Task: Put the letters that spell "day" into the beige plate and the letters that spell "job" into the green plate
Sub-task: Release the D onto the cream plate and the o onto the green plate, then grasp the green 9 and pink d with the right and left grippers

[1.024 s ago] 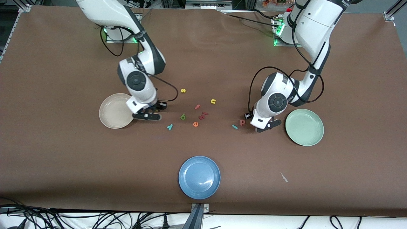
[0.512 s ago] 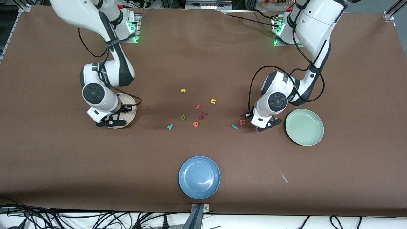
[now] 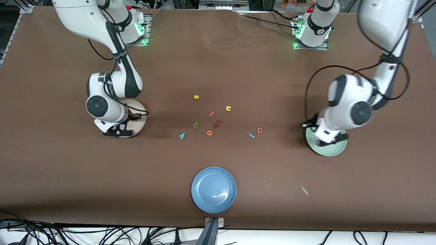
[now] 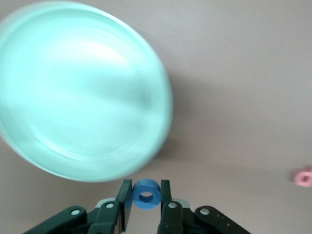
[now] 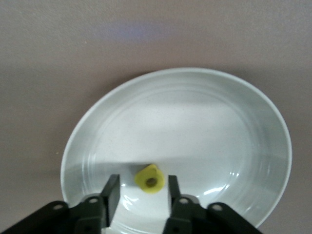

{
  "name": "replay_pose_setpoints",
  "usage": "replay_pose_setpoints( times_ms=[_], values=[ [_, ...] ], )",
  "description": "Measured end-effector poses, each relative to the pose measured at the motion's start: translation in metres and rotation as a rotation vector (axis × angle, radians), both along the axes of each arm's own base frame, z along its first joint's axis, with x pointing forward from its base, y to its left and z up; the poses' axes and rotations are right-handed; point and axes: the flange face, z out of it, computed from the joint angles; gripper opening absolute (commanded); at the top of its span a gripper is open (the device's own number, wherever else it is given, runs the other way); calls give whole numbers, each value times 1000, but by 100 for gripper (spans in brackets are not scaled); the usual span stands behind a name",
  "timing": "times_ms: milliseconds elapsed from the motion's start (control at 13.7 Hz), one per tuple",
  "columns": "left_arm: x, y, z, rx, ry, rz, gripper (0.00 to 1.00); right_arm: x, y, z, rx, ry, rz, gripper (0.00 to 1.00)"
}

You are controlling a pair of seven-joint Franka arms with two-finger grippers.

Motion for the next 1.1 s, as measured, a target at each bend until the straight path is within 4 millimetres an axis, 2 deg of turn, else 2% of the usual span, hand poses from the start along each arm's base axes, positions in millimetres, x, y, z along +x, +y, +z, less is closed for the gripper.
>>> replay_pose_setpoints(
  times_ms=[146, 220, 293, 366, 512, 659, 732, 878, 1098],
  values=[
    [-3, 70, -13, 42, 11, -69, 12, 5, 15, 9, 16, -17, -6, 100],
    [-5, 100, -23, 47, 18, -90, 15, 7, 31, 15, 26, -28, -32, 100],
    [-6, 121, -36, 38, 18, -101, 21, 8, 52, 23, 32, -43, -81, 100],
    [-5, 132, -48, 29, 22, -106, 21, 8, 75, 30, 34, -57, -143, 100],
    [0, 131, -64, 18, 26, -114, 21, 6, 118, 42, 37, -86, -277, 100],
    [7, 122, -64, 14, 16, -127, 21, 9, 151, 49, 36, -112, -419, 99],
    [11, 120, -60, 11, 5, -125, 25, 11, 165, 48, 37, -117, -478, 97],
    [16, 119, -55, 0, -10, -112, 99, 14, 197, 38, 48, -115, -545, 92],
    [21, 115, -54, -3, -21, -109, 100, 19, 234, 8, 61, -127, -595, 71]
  ],
)
